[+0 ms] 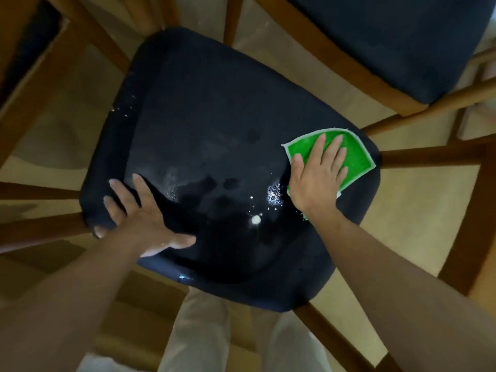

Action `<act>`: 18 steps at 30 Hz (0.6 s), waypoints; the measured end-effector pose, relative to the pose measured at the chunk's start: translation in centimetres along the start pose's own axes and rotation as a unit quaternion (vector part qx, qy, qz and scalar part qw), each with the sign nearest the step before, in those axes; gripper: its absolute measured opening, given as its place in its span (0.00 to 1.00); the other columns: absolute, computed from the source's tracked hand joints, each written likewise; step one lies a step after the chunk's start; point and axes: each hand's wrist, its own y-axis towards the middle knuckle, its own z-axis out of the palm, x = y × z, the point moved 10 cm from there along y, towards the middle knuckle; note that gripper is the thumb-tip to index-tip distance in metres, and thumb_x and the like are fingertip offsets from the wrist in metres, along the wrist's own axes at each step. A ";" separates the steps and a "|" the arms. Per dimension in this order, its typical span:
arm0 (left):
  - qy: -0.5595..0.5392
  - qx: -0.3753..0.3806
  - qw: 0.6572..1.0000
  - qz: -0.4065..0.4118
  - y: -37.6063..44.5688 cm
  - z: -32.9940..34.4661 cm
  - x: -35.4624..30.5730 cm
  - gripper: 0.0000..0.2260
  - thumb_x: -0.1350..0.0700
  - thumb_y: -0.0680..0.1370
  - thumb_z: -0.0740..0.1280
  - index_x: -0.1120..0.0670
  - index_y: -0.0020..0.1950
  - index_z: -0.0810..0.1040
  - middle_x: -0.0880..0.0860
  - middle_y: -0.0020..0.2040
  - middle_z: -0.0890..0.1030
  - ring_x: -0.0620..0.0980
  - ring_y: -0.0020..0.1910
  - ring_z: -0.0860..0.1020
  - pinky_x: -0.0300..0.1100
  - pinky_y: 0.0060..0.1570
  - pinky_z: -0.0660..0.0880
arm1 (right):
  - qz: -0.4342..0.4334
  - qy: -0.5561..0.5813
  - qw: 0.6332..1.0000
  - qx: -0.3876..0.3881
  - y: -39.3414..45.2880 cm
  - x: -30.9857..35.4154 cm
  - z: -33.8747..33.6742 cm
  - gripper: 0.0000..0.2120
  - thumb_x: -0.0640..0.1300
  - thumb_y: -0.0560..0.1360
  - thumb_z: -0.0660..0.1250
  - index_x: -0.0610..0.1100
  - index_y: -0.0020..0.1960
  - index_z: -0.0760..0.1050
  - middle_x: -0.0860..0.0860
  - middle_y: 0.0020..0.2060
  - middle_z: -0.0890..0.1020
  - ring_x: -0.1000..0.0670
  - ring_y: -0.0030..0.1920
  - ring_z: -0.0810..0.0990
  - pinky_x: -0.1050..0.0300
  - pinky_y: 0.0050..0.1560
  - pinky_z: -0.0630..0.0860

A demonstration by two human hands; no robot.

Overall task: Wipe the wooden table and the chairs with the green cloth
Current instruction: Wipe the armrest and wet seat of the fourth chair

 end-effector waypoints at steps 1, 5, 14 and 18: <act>0.013 0.018 1.000 -0.001 0.5 1.3 -0.3 0.70 0.36 0.61 0.78 0.54 0.67 0.16 0.60 0.64 0.15 0.65 0.71 0.27 0.68 0.70 0.47 | -0.006 0.007 1.000 -0.010 -0.3 0.0 0.2 0.30 0.54 0.83 0.48 0.42 0.80 0.44 0.41 0.79 0.42 0.39 0.78 0.41 0.35 0.75 0.44; 0.027 0.042 0.997 -0.066 1.3 2.8 -0.5 0.73 0.39 0.58 0.80 0.55 0.56 0.11 0.62 0.51 0.10 0.67 0.67 0.22 0.68 0.69 0.43 | -0.087 0.058 0.994 0.027 -4.3 0.7 2.0 0.28 0.53 0.83 0.45 0.46 0.80 0.46 0.46 0.79 0.40 0.43 0.78 0.39 0.42 0.74 0.38; 0.013 0.031 0.996 -0.081 0.4 1.5 -0.7 0.73 0.40 0.59 0.81 0.55 0.61 0.13 0.64 0.57 0.12 0.68 0.68 0.24 0.68 0.69 0.44 | -0.248 -0.066 0.958 0.130 -17.4 4.6 8.9 0.26 0.54 0.82 0.46 0.52 0.79 0.51 0.47 0.79 0.50 0.39 0.78 0.49 0.37 0.73 0.51; -0.006 0.015 0.998 -0.054 0.2 1.2 -1.3 0.68 0.43 0.64 0.80 0.57 0.69 0.19 0.63 0.66 0.20 0.67 0.72 0.29 0.67 0.70 0.43 | -0.360 -0.120 0.921 0.089 -12.3 5.5 7.5 0.29 0.59 0.78 0.54 0.55 0.78 0.55 0.49 0.78 0.58 0.41 0.75 0.57 0.37 0.71 0.55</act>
